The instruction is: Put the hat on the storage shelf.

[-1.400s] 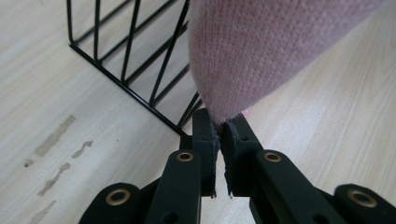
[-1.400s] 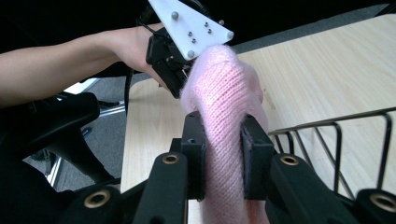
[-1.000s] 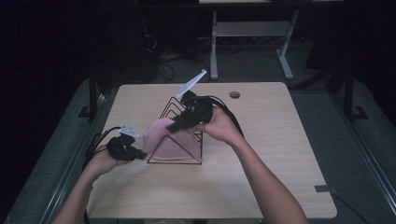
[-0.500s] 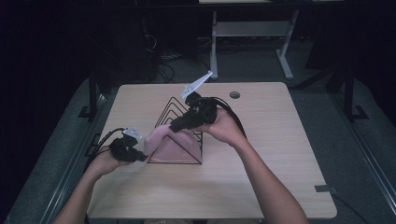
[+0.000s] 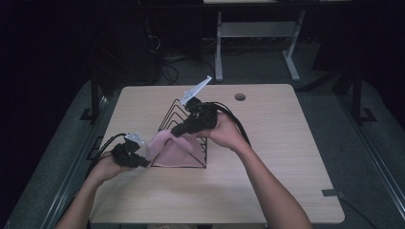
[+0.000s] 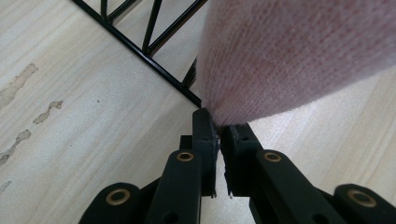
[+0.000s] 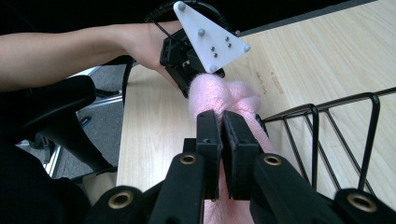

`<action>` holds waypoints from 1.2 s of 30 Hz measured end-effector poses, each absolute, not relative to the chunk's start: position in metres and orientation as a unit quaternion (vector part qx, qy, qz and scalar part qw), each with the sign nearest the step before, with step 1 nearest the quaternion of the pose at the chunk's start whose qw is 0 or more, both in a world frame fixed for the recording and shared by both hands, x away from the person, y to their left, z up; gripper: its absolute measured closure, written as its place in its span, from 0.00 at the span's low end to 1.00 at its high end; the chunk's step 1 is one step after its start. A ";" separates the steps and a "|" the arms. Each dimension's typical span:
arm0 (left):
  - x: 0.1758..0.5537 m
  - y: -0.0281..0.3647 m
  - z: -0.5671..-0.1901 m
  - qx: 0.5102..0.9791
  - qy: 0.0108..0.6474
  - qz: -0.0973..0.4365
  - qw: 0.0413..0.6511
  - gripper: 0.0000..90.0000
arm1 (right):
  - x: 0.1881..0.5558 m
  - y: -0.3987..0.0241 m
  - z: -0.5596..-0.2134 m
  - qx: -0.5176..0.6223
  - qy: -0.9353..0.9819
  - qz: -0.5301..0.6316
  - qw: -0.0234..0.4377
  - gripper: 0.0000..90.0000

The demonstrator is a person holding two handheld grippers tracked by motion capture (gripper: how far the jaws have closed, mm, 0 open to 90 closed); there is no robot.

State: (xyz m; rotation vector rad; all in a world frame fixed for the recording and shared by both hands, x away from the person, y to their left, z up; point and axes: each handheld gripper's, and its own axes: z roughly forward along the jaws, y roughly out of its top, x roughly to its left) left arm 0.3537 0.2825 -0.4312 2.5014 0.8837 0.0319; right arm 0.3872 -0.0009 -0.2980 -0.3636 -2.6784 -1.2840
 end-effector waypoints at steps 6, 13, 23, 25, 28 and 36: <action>0.351 0.283 -0.427 0.914 0.318 0.009 0.254 0.87 | 0.386 -0.003 -0.298 -0.117 -0.889 -0.435 0.080 0.88; 0.349 0.287 -0.420 0.910 0.317 0.007 0.267 0.78 | 0.386 -0.012 -0.299 -0.123 -0.880 -0.450 0.088 0.75; 0.348 0.290 -0.414 0.908 0.315 0.017 0.276 0.71 | 0.391 -0.028 -0.298 -0.146 -0.866 -0.468 0.097 0.63; 0.349 0.292 -0.413 0.910 0.310 0.023 0.275 0.71 | 0.391 -0.030 -0.298 -0.153 -0.866 -0.468 0.091 0.58; 0.349 0.293 -0.412 0.908 0.310 0.025 0.279 0.70 | 0.392 -0.033 -0.299 -0.162 -0.868 -0.462 0.087 0.55; 0.349 0.296 -0.410 0.905 0.317 0.027 0.283 0.66 | 0.395 -0.043 -0.302 -0.182 -0.867 -0.458 0.076 0.50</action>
